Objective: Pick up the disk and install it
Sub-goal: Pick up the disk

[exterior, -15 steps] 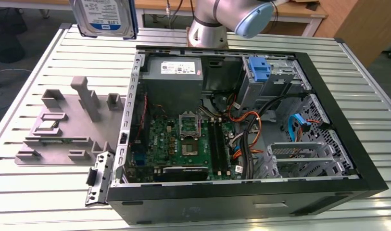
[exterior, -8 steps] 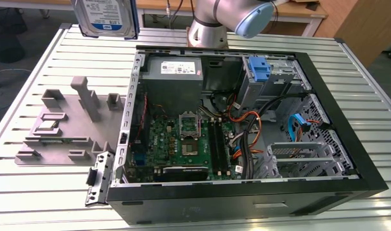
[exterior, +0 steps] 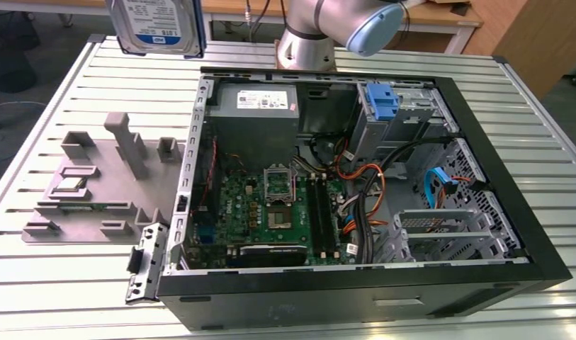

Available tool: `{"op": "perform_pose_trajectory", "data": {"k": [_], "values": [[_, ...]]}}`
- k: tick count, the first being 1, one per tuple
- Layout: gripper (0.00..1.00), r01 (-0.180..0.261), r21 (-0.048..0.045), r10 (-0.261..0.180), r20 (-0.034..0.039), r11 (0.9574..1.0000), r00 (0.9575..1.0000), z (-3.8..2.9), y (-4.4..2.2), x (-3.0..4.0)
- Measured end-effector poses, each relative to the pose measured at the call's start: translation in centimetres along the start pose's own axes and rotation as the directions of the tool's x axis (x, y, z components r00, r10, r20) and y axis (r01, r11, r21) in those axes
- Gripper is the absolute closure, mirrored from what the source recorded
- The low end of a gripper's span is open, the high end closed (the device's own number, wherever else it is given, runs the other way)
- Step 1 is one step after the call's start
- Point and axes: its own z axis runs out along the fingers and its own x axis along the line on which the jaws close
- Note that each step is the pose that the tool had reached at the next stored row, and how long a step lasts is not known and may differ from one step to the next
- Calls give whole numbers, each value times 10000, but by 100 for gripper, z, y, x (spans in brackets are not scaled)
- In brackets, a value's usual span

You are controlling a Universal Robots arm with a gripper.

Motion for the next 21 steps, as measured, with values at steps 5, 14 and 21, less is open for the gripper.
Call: {"op": "perform_pose_trajectory", "data": {"k": [5, 14, 21], "values": [[65, 0, 0, 0, 1, 10000, 10000, -2, -36, -1], [65, 0, 0, 0, 0, 10000, 10000, -8, -138, -5], [65, -1, 0, 1, 1, 10000, 10000, -11, -188, -7]]}}
